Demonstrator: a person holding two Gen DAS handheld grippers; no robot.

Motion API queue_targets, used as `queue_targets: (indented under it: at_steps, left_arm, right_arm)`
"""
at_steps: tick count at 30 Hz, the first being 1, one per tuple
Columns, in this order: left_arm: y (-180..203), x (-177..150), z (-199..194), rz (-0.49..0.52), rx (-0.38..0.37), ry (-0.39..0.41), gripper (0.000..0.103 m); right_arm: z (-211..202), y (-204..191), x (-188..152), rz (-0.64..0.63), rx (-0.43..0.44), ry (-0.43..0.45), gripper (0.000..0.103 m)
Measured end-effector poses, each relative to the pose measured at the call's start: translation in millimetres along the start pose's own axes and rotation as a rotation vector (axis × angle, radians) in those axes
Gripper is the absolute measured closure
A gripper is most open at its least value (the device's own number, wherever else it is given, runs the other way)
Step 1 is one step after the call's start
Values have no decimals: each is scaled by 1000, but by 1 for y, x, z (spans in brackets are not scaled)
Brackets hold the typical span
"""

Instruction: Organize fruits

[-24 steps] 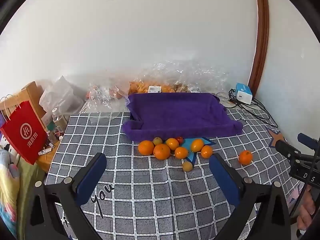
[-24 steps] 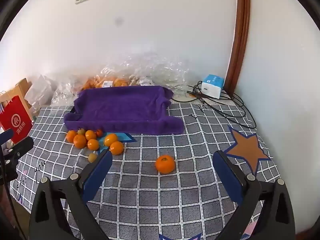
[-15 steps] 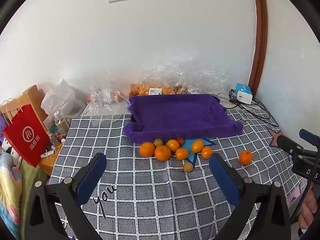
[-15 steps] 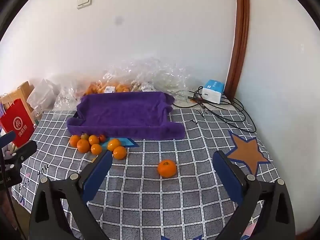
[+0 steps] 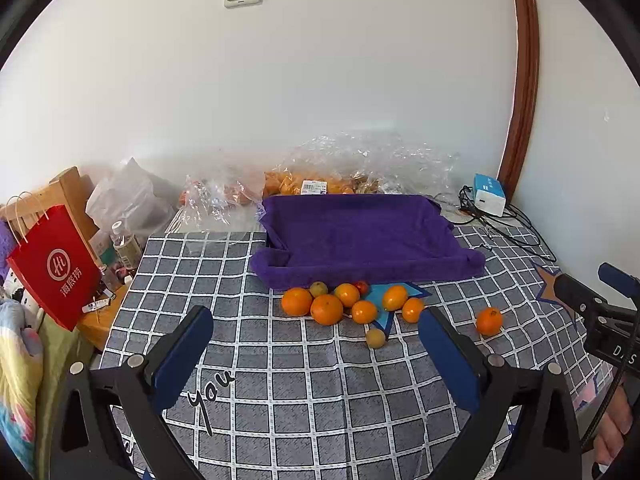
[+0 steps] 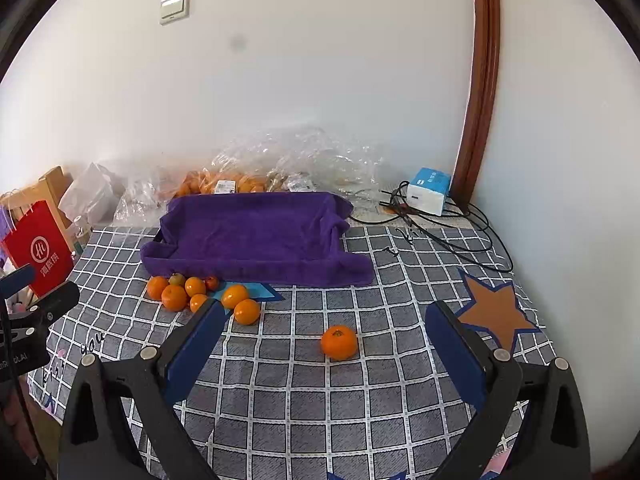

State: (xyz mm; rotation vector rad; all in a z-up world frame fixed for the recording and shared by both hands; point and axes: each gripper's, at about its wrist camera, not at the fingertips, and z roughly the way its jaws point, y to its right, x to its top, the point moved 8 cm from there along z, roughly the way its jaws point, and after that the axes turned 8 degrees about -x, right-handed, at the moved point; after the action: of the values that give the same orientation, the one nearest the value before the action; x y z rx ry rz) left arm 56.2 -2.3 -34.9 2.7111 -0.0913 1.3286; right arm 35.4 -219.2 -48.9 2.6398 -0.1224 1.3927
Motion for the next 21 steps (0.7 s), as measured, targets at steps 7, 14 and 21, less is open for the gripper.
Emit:
queue_targets:
  at_steps: [7,14,21]
  left_arm:
    - [0,-1,0,-3,3,1,0]
    - [1,-2,0,-5,7,2,0]
    - [0,-3,-1,-6,10,2,0]
  right_arm:
    - [0,-1,-1,-4,2,2,4]
    - [0,-1,-1,-3,3,4,4]
    - [0,0,1,3,7,8,4]
